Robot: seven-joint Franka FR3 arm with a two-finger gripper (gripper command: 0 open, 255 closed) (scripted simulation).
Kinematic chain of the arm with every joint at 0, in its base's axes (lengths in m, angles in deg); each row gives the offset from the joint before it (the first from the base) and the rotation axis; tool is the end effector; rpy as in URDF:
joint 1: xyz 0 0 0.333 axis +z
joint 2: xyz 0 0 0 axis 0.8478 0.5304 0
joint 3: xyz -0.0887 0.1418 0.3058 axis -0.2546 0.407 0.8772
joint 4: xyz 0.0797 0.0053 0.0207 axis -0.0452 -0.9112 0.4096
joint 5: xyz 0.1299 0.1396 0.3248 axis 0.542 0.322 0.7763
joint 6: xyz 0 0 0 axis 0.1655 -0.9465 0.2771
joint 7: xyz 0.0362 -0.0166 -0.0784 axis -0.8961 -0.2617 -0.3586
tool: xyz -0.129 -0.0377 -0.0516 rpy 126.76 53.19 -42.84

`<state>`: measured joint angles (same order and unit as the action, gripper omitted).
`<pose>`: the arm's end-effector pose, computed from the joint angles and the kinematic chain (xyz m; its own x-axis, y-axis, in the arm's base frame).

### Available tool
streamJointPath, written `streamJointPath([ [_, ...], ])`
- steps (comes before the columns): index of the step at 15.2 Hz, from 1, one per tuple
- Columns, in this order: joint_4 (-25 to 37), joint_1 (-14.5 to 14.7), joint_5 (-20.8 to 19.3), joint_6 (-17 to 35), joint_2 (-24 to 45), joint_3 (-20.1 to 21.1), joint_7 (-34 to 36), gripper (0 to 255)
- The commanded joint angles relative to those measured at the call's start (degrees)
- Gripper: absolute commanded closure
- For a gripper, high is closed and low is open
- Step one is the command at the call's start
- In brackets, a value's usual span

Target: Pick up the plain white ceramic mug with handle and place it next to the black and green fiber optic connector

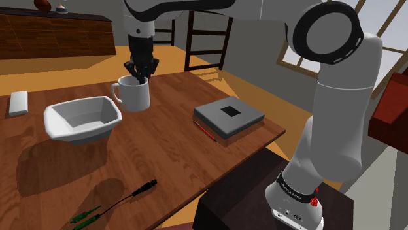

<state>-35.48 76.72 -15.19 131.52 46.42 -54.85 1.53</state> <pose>0.5995 0.2402 0.5063 0.9918 0.1257 -0.0229 0.1257 -0.9921 -0.0009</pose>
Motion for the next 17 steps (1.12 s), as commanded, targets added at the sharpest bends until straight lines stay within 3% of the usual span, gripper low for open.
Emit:
streamJointPath([
  [1,0.35,1.72,-0.25,0.03,0.37,0.85,2.68,255],
  [5,2.20,4.81,-0.74,-0.54,1.66,2.32,7.20,255],
  [17,-6.20,4.69,-0.83,8.44,2.25,2.24,7.24,255],
])
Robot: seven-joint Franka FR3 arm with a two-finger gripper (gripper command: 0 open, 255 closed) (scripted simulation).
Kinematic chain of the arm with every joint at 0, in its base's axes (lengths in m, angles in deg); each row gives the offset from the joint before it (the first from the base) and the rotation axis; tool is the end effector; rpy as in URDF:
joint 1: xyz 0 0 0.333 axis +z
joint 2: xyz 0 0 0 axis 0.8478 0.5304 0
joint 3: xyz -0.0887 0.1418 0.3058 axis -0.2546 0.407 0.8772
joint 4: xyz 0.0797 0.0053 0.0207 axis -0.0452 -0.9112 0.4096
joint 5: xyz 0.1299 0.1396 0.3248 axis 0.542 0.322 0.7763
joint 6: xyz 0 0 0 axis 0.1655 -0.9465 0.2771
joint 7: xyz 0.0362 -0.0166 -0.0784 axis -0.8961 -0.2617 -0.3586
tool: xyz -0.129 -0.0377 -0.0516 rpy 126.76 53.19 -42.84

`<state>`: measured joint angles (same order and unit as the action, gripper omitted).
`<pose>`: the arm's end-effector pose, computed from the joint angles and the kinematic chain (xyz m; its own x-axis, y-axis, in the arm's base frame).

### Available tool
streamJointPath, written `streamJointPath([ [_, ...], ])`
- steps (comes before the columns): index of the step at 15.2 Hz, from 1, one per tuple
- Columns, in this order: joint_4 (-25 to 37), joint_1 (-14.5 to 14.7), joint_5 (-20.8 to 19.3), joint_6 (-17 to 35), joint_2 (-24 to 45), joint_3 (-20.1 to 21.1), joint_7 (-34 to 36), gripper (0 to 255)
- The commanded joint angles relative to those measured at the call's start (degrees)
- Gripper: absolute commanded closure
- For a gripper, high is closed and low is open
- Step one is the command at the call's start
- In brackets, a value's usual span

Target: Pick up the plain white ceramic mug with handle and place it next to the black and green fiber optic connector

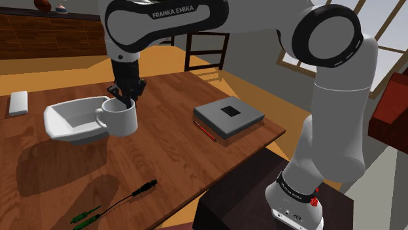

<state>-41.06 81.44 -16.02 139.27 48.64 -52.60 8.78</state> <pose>0.5764 0.3123 0.4483 0.9920 0.1240 -0.0234 0.1240 -0.9923 -0.0005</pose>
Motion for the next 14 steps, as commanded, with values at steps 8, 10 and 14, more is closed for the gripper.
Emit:
streamJointPath([
  [8,-4.79,-0.02,-0.18,6.26,1.44,-0.09,0.08,255],
  [10,-5.67,-0.02,-0.24,7.61,1.90,-0.12,0.10,255],
  [14,-7.27,0.01,-0.37,10.26,2.96,-0.17,0.17,255],
])
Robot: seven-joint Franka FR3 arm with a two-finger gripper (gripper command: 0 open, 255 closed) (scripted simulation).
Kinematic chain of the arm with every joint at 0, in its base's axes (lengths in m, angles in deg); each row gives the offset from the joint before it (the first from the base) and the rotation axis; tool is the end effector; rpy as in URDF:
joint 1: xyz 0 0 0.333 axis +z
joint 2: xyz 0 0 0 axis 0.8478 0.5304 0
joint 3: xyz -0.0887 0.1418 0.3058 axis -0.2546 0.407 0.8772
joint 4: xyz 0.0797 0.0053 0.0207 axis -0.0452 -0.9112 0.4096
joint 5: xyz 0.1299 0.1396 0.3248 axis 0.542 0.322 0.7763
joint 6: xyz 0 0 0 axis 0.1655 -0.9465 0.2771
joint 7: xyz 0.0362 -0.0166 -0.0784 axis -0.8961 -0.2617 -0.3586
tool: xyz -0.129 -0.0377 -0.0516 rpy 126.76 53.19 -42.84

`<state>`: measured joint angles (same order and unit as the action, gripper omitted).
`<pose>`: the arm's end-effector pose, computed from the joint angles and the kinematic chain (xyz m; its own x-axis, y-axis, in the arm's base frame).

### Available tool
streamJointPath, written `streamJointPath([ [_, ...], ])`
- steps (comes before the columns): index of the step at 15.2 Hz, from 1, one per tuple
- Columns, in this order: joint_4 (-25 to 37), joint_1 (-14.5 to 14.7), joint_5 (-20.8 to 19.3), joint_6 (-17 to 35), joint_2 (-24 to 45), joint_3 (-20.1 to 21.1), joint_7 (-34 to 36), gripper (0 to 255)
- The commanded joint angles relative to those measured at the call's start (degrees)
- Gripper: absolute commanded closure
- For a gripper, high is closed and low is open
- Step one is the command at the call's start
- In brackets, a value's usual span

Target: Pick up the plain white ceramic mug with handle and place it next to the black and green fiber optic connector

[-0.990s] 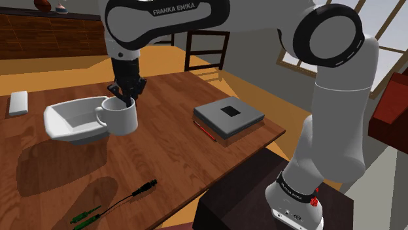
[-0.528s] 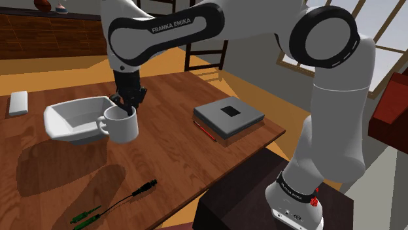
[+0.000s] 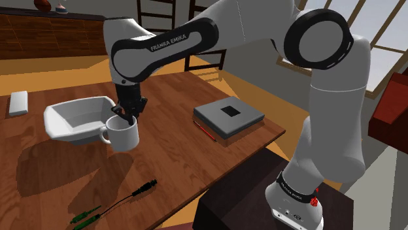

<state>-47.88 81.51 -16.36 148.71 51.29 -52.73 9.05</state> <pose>0.5779 0.3139 0.3778 0.9920 0.1237 -0.0237 0.1237 -0.9923 -0.0004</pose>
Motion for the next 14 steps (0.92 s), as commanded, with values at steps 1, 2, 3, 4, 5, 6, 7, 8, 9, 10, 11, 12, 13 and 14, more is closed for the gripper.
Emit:
streamJointPath([
  [1,-0.81,-0.06,-0.07,1.46,0.60,-0.07,-0.08,255],
  [2,-1.16,-0.05,-0.10,2.11,0.90,-0.08,-0.06,255],
  [3,-1.50,-0.04,-0.14,2.75,1.21,-0.10,-0.04,255],
  [4,-1.82,-0.03,-0.18,3.39,1.53,-0.12,-0.02,255],
  [5,-2.10,-0.03,-0.21,3.94,1.79,-0.13,0.00,255],
  [6,-2.09,-0.03,-0.21,3.93,1.80,-0.13,0.00,255],
  [7,-2.08,-0.02,-0.21,3.93,1.80,-0.13,0.00,255],
  [8,-2.08,-0.02,-0.21,3.93,1.80,-0.13,0.00,255],
  [9,-2.08,-0.02,-0.21,3.93,1.80,-0.13,0.00,255],
  [10,-2.08,-0.03,-0.21,3.93,1.80,-0.13,0.00,255],
  [11,-2.08,-0.03,-0.21,3.93,1.80,-0.13,0.00,255],
  [12,-2.08,-0.03,-0.21,3.93,1.80,-0.13,0.00,255],
  [13,-2.09,-0.03,-0.21,3.94,1.80,-0.14,0.00,0],
  [14,-2.10,-0.03,-0.21,3.95,1.80,-0.14,-0.01,0],
])
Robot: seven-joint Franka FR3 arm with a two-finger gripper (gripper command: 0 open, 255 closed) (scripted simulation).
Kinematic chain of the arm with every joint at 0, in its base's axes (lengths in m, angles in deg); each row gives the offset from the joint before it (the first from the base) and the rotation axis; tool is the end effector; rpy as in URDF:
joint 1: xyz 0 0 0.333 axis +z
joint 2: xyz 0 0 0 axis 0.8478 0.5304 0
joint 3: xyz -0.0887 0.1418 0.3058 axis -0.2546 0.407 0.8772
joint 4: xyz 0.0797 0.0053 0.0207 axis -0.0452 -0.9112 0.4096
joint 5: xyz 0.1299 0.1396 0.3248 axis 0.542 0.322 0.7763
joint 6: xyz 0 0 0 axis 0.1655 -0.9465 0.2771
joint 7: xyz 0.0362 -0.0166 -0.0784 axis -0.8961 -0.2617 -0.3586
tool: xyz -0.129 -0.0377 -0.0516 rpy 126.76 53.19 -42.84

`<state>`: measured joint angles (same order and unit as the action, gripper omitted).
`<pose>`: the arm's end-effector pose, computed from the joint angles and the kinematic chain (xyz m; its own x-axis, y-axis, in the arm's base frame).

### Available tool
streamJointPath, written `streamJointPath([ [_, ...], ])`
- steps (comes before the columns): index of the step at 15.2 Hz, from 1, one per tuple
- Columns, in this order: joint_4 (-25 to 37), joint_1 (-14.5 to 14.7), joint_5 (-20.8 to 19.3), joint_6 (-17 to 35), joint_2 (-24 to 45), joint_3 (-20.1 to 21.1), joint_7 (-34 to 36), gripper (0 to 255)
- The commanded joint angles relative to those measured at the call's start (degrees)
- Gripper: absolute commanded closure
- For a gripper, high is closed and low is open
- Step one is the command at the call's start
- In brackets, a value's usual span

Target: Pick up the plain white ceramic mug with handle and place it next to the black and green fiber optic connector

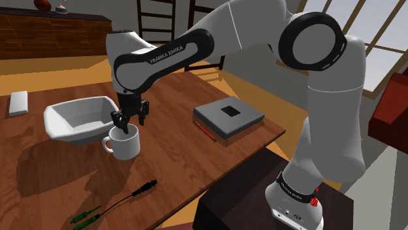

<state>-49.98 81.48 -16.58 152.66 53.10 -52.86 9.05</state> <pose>0.5799 0.3135 0.3466 0.9920 0.1238 -0.0228 0.1238 -0.9923 -0.0006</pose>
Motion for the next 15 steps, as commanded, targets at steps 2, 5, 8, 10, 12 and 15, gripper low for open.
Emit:
streamJointPath([
  [2,0.00,0.00,0.00,0.01,0.00,0.00,0.00,0],
  [5,0.90,-0.03,0.09,-1.64,-0.75,0.04,-0.05,0],
  [8,3.81,-0.08,0.32,-6.29,-2.51,0.14,-0.20,0],
  [10,3.80,-0.08,0.32,-6.29,-2.51,0.14,-0.20,0],
  [12,3.81,-0.08,0.32,-6.29,-2.51,0.14,-0.20,0],
  [15,3.81,-0.08,0.32,-6.29,-2.51,0.14,-0.20,0],
])
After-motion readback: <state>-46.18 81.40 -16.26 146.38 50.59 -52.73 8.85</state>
